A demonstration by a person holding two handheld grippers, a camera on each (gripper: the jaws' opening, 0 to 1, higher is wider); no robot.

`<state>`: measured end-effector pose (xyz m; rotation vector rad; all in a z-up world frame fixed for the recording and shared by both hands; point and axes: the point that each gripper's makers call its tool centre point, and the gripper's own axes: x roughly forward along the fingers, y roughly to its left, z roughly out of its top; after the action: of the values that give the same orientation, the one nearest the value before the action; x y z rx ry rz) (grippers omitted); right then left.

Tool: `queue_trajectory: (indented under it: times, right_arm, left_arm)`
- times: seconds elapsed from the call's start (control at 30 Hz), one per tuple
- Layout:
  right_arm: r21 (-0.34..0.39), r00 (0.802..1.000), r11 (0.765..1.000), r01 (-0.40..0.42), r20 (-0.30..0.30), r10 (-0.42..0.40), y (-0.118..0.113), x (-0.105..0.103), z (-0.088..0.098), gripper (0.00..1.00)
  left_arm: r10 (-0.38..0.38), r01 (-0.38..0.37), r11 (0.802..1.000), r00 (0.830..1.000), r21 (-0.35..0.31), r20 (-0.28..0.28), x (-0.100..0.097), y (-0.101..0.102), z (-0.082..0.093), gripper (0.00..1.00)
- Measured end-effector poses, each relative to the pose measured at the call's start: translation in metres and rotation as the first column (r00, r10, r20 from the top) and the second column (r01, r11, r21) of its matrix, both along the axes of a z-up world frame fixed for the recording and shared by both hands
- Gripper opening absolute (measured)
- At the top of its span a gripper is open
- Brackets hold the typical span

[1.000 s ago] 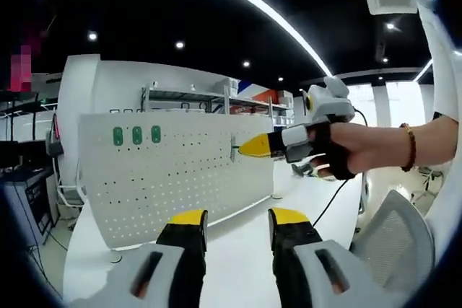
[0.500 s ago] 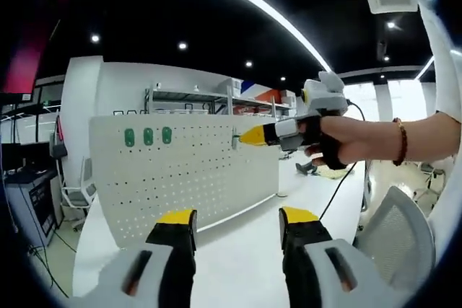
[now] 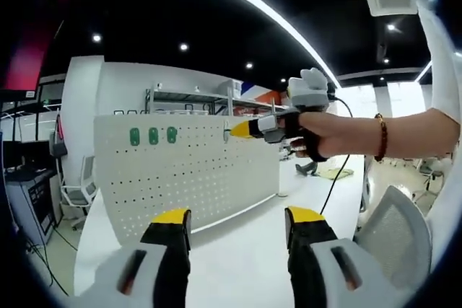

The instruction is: Insert the hook assembly into the mounting plate slot until the hook locks in place.

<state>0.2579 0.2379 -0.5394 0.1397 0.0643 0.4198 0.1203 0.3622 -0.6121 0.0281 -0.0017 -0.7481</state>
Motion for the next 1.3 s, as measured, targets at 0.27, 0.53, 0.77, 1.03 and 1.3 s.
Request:
queue_trajectory:
  times: [0.27, 0.53, 0.77, 1.03, 1.3]
  right_arm:
    - [-0.024, 1.0, 0.999, 0.023, 0.001, -0.023, 0.0, 0.014, 0.002, 0.01]
    - [-0.026, 0.999, 0.999, 0.043, 0.009, -0.043, -0.003, 0.029, 0.009, 0.01]
    - [-0.039, 0.998, 0.997, 0.062, 0.014, -0.062, -0.003, 0.042, 0.012, 0.01]
    - [-0.052, 0.996, 0.995, 0.085, 0.017, -0.084, -0.001, 0.056, 0.013, 0.01]
    - [-0.058, 0.995, 0.993, 0.103, 0.015, -0.102, 0.001, 0.069, 0.012, 0.01]
  left_arm:
    - [-0.016, 0.016, 1.0, 1.0, 0.001, -0.002, 0.002, -0.004, -0.002, 0.58]
    - [-0.002, 0.003, 1.0, 1.0, -0.022, 0.002, 0.004, 0.0, 0.001, 0.6]
    - [0.002, -0.002, 1.0, 1.0, -0.019, 0.0, 0.006, 0.004, 0.0, 0.61]
    - [0.008, -0.008, 1.0, 1.0, -0.018, -0.004, 0.01, 0.007, -0.005, 0.61]
    - [0.016, -0.017, 0.999, 1.0, -0.041, -0.009, 0.012, 0.009, -0.007, 0.63]
